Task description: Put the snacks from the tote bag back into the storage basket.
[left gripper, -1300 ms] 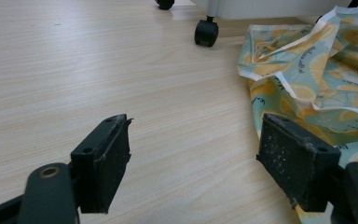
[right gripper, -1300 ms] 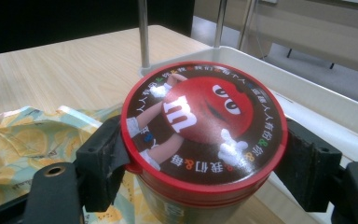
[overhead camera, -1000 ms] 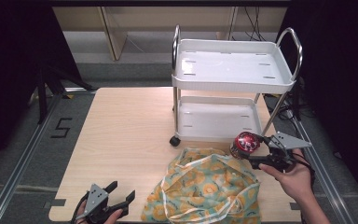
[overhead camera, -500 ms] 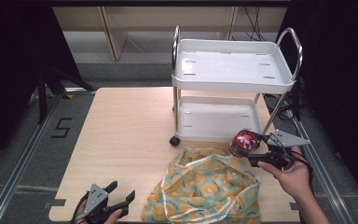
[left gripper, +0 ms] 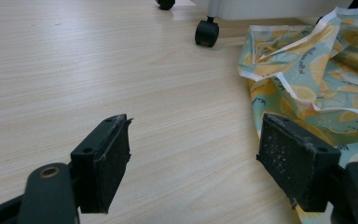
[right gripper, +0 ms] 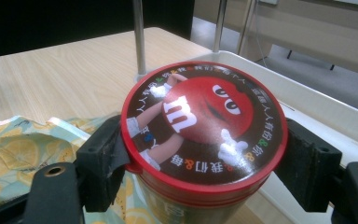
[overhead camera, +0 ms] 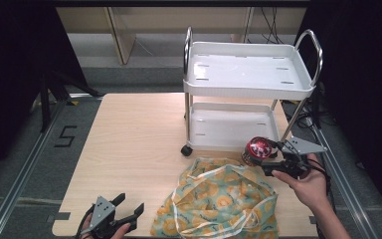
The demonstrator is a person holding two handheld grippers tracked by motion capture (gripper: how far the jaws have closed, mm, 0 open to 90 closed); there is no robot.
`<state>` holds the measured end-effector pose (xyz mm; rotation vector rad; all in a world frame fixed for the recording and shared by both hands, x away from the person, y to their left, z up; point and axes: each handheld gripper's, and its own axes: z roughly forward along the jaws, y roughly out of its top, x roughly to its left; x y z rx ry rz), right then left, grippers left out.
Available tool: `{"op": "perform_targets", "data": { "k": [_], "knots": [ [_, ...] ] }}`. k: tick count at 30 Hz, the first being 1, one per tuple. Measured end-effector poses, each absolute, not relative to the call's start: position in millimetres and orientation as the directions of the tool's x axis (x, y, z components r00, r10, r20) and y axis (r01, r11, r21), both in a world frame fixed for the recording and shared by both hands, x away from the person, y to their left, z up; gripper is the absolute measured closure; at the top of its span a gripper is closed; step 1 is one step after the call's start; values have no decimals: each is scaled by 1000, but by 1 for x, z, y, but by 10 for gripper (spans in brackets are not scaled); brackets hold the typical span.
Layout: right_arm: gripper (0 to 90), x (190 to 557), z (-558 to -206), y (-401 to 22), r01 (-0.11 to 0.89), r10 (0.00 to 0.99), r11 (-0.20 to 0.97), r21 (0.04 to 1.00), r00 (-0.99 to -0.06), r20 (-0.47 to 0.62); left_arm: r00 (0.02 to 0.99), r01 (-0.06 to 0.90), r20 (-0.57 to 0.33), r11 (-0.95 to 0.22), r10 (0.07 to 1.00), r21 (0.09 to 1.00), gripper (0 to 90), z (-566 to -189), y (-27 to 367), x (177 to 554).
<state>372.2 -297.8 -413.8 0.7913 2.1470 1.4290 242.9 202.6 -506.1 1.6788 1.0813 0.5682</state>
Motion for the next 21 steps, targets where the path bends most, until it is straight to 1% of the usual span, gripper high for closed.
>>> {"op": "perform_targets", "data": {
  "k": [3,5,7,9,11,12,14,16,17,19,20,21],
  "knots": [
    [262,375,-414,-297,194,670,295,936,-740,-58,485,388,-126,-84,865,918,242,-506,203,243],
    [262,374,-412,-296,214,674,298,930,-737,-47,485,388,-126,-84,865,918,242,-506,203,243],
    [262,375,-412,-295,198,673,296,934,-737,-57,487,387,-124,-86,864,918,242,-506,203,243],
    [262,376,-411,-294,204,671,297,933,-740,-52,469,404,-126,-86,874,911,242,-505,203,241],
    [262,376,-411,-292,205,670,295,933,-740,-50,473,400,-125,-86,872,912,242,-505,203,241],
    [262,378,-411,-292,185,667,301,936,-742,-68,484,389,-126,-84,866,918,242,-506,203,243],
    [262,377,-410,-290,204,668,298,932,-742,-51,486,387,-126,-84,865,918,242,-506,203,243],
    [262,378,-410,-289,197,668,293,936,-742,-53,484,388,-127,-82,866,918,242,-506,203,243],
    [262,379,-409,-288,196,667,295,935,-743,-55,466,408,-126,-86,876,909,242,-505,203,241],
    [262,381,-408,-288,190,651,321,928,-756,-70,476,397,-126,-85,870,914,242,-505,203,242],
    [262,380,-409,-287,202,661,304,931,-748,-53,480,393,-125,-85,868,916,242,-506,203,242],
    [262,380,-408,-287,197,659,312,930,-749,-62,478,395,-125,-85,870,915,242,-505,203,242]
  ]
}}
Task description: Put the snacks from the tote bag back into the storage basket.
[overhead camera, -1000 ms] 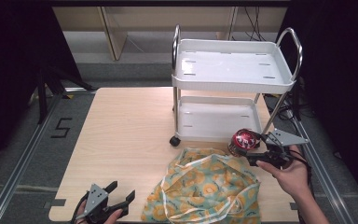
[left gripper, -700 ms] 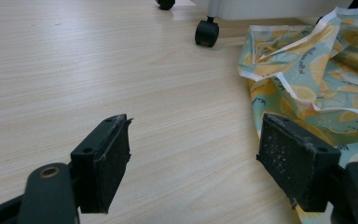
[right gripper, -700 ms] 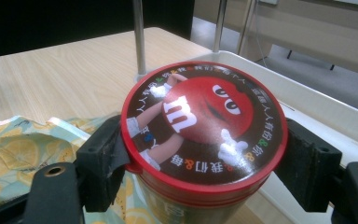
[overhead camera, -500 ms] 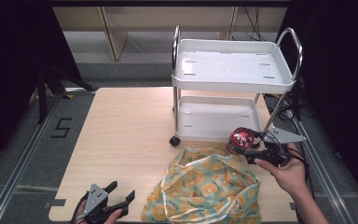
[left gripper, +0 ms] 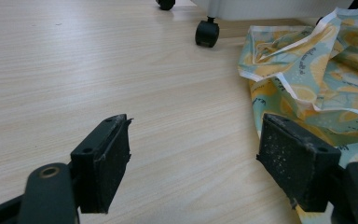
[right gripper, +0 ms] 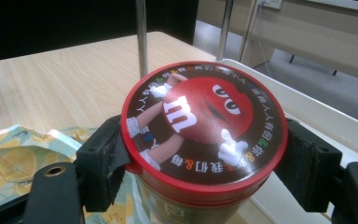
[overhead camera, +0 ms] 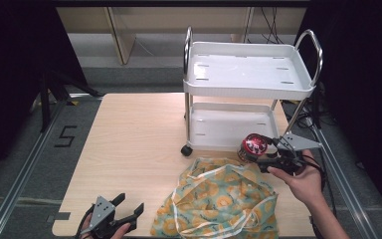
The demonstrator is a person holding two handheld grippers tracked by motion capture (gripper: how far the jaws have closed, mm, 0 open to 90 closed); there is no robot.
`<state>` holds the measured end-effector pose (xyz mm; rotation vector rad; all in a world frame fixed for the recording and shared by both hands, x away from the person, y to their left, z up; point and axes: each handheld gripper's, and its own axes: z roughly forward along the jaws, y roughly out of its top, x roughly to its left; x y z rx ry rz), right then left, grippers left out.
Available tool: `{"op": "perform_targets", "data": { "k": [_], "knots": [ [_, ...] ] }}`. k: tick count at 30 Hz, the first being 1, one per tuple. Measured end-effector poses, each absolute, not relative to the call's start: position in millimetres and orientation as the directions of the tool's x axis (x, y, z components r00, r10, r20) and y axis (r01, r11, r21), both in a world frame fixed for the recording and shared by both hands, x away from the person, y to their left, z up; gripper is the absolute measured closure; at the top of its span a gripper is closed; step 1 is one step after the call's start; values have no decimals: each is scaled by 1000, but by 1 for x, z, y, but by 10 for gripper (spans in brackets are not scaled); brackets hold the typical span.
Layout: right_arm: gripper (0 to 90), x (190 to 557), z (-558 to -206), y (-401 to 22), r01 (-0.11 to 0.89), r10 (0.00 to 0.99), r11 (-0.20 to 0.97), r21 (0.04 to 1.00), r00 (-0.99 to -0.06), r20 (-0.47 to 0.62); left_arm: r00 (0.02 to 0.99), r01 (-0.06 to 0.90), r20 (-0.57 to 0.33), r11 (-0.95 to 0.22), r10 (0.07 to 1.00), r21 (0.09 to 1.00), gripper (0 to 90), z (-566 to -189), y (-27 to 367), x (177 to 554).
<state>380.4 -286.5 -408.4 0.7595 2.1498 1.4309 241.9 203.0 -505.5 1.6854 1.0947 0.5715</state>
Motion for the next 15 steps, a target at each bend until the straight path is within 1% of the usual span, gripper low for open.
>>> {"op": "perform_targets", "data": {
  "k": [1,2,5,8,9,15],
  "knots": [
    [262,381,-408,-286,189,656,314,930,-752,-68,463,411,-128,-85,877,907,242,-505,203,240],
    [262,381,-409,-284,190,663,298,935,-746,-59,465,409,-127,-85,876,909,242,-505,203,240],
    [262,382,-409,-282,191,660,301,934,-749,-59,484,388,-123,-86,866,918,242,-506,203,242],
    [262,384,-408,-281,183,653,310,933,-754,-69,465,410,-127,-86,876,908,242,-505,203,240],
    [262,384,-408,-280,196,651,314,929,-756,-60,465,410,-127,-86,876,908,242,-505,203,240],
    [262,386,-408,-275,193,645,315,929,-762,-60,486,385,-124,-85,865,919,242,-506,204,243]
  ]
}}
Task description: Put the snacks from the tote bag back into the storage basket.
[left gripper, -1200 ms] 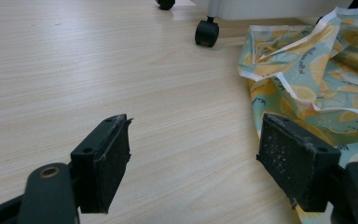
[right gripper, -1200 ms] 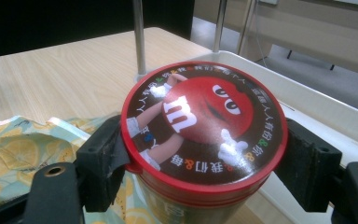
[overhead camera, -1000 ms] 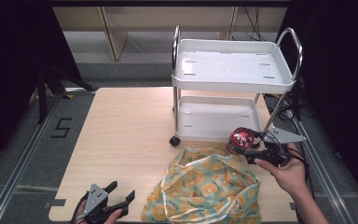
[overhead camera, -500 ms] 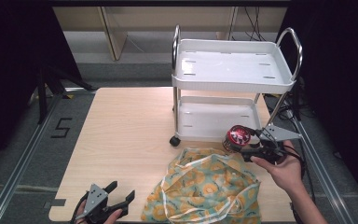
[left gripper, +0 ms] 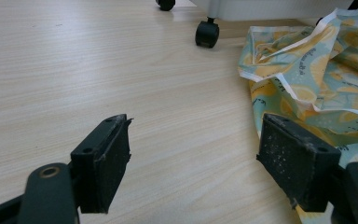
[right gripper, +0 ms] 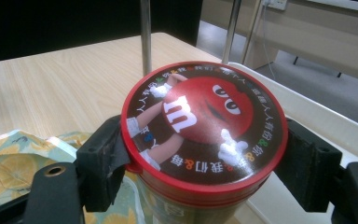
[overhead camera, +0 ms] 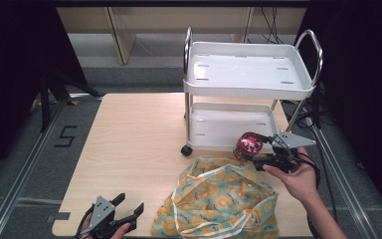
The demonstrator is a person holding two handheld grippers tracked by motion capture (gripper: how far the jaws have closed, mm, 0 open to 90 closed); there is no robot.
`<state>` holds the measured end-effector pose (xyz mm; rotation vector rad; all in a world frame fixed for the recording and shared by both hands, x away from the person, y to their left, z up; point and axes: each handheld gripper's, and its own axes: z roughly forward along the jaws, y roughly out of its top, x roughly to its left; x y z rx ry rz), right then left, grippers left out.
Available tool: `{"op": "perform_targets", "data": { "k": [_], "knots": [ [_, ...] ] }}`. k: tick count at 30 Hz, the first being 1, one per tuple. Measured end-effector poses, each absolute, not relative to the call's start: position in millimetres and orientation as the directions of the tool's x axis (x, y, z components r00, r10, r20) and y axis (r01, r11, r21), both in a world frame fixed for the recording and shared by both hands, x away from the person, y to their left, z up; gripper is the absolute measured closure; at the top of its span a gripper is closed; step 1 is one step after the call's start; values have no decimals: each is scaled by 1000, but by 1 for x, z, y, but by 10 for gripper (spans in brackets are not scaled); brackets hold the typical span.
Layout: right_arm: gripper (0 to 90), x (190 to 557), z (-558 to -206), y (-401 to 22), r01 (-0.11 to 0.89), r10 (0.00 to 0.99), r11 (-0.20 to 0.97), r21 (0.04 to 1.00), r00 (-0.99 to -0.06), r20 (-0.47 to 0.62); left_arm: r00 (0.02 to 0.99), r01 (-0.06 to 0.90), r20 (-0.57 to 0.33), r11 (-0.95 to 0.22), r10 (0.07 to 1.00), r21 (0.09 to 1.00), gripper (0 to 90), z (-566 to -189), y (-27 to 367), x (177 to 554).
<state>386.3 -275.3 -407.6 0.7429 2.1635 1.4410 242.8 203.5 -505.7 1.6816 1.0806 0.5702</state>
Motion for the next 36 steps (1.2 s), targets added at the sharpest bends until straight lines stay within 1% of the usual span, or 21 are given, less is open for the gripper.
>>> {"op": "perform_targets", "data": {
  "k": [2,4,5,7,11,13,14,15,17,18,20,22,25,26,28,30,31,33,34,35,36],
  "knots": [
    [262,388,-408,-274,174,649,307,936,-757,-72,491,384,-123,-87,862,919,242,-506,204,243],
    [262,388,-407,-272,191,651,303,934,-757,-57,489,385,-124,-87,863,919,242,-506,203,243],
    [262,389,-407,-272,170,647,313,934,-758,-79,479,395,-125,-86,869,915,242,-505,203,242],
    [262,389,-406,-271,189,646,314,930,-760,-64,489,384,-124,-85,863,920,242,-506,204,243],
    [262,390,-406,-269,183,637,313,932,-768,-63,496,378,-117,-93,860,921,242,-506,204,244],
    [262,392,-406,-268,161,639,321,933,-764,-88,478,397,-122,-90,870,913,242,-505,204,242],
    [262,393,-406,-267,169,635,315,934,-769,-75,497,377,-116,-94,860,922,242,-506,204,244],
    [262,394,-406,-267,160,633,322,933,-769,-86,497,377,-117,-92,860,922,242,-506,204,244],
    [262,394,-405,-267,165,632,333,928,-770,-90,478,400,-113,-101,871,911,242,-505,205,242],
    [262,393,-405,-265,186,637,322,929,-768,-67,477,396,-120,-91,870,914,242,-505,204,242],
    [262,395,-405,-265,170,633,332,928,-770,-85,470,401,-130,-80,873,913,242,-505,204,241],
    [262,394,-404,-263,182,634,323,929,-770,-70,468,402,-131,-79,874,912,242,-505,203,241],
    [262,396,-404,-262,160,636,320,934,-766,-87,478,397,-114,-99,871,912,242,-505,205,242],
    [262,396,-404,-261,170,639,314,934,-766,-75,467,403,-133,-77,874,912,242,-505,203,241],
    [262,397,-403,-262,169,620,336,926,-780,-83,468,403,-132,-78,874,912,242,-505,204,241],
    [262,398,-403,-262,158,629,337,928,-771,-97,467,403,-132,-77,874,912,242,-505,204,241],
    [262,396,-403,-260,187,633,324,927,-772,-66,467,403,-132,-77,874,912,242,-505,204,241],
    [262,399,-403,-259,160,636,322,933,-766,-89,467,402,-133,-76,874,913,242,-505,203,241],
    [262,398,-404,-258,176,636,311,934,-769,-67,467,402,-133,-76,874,912,242,-505,203,241],
    [262,399,-403,-259,155,634,328,932,-767,-96,467,402,-132,-77,874,912,242,-505,204,241],
    [262,400,-403,-259,156,635,327,932,-767,-94,467,403,-127,-83,875,911,242,-505,204,241]
  ]
}}
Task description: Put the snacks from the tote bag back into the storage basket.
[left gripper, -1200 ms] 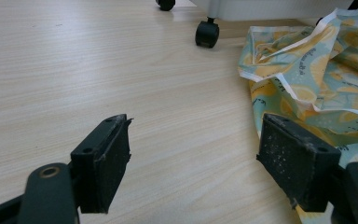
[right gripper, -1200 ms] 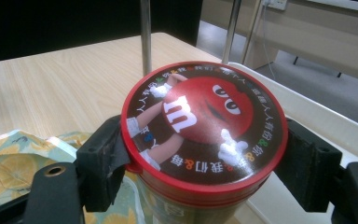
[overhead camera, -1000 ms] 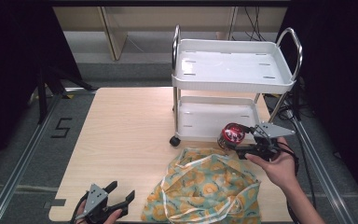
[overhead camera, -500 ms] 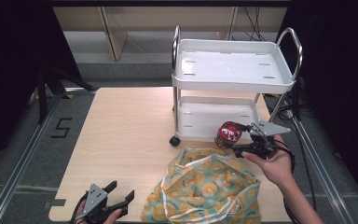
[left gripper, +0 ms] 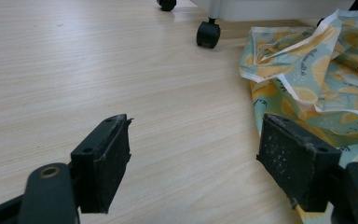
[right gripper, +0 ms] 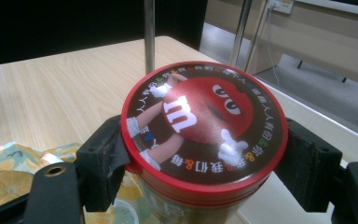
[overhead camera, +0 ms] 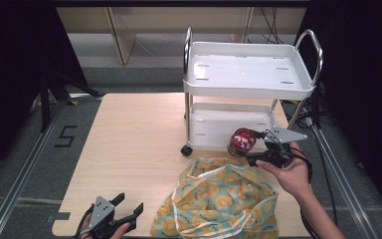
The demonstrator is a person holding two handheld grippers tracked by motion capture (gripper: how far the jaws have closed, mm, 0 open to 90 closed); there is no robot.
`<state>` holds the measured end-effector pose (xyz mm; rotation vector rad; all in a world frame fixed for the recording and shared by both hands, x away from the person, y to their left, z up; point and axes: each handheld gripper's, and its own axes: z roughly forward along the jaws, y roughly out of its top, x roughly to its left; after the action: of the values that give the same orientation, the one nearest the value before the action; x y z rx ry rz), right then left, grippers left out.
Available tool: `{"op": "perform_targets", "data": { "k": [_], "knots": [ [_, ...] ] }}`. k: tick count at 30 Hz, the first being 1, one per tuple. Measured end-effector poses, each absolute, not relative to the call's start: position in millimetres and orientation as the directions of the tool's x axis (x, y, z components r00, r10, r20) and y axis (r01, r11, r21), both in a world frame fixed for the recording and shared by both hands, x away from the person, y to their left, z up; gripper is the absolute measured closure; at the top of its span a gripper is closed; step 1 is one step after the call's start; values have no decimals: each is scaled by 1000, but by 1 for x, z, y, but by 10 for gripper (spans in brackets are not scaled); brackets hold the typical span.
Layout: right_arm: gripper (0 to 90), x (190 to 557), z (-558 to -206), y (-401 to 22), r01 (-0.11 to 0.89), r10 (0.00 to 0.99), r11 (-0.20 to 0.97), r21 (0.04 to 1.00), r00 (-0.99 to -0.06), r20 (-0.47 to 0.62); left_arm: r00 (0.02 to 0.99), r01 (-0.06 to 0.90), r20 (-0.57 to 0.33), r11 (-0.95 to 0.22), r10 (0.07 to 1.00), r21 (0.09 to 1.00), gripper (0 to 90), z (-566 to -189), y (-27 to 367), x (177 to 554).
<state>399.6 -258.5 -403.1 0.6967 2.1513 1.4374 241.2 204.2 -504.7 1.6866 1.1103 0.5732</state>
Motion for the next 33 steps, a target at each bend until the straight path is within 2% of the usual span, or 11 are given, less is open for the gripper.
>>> {"op": "perform_targets", "data": {
  "k": [3,5,7,8,11,14,31,33],
  "knots": [
    [262,400,-403,-257,182,626,330,926,-776,-71,466,403,-129,-81,875,911,242,-505,204,241],
    [262,402,-404,-257,161,631,334,929,-771,-93,467,404,-125,-85,875,911,242,-505,204,241],
    [262,401,-404,-255,196,628,332,923,-776,-61,468,403,-126,-85,875,911,242,-505,204,241],
    [262,403,-405,-255,164,634,328,930,-769,-88,466,403,-128,-81,875,912,242,-505,204,241],
    [262,403,-405,-253,182,635,320,930,-769,-68,467,403,-125,-85,875,911,242,-505,204,241],
    [262,405,-404,-253,162,634,332,929,-767,-93,469,403,-126,-85,874,911,242,-505,204,242],
    [262,411,-404,-249,175,623,350,920,-777,-90,470,402,-127,-84,874,912,242,-505,204,242],
    [262,411,-406,-246,192,633,326,926,-771,-63,470,402,-127,-84,874,912,242,-505,204,242]
  ]
}}
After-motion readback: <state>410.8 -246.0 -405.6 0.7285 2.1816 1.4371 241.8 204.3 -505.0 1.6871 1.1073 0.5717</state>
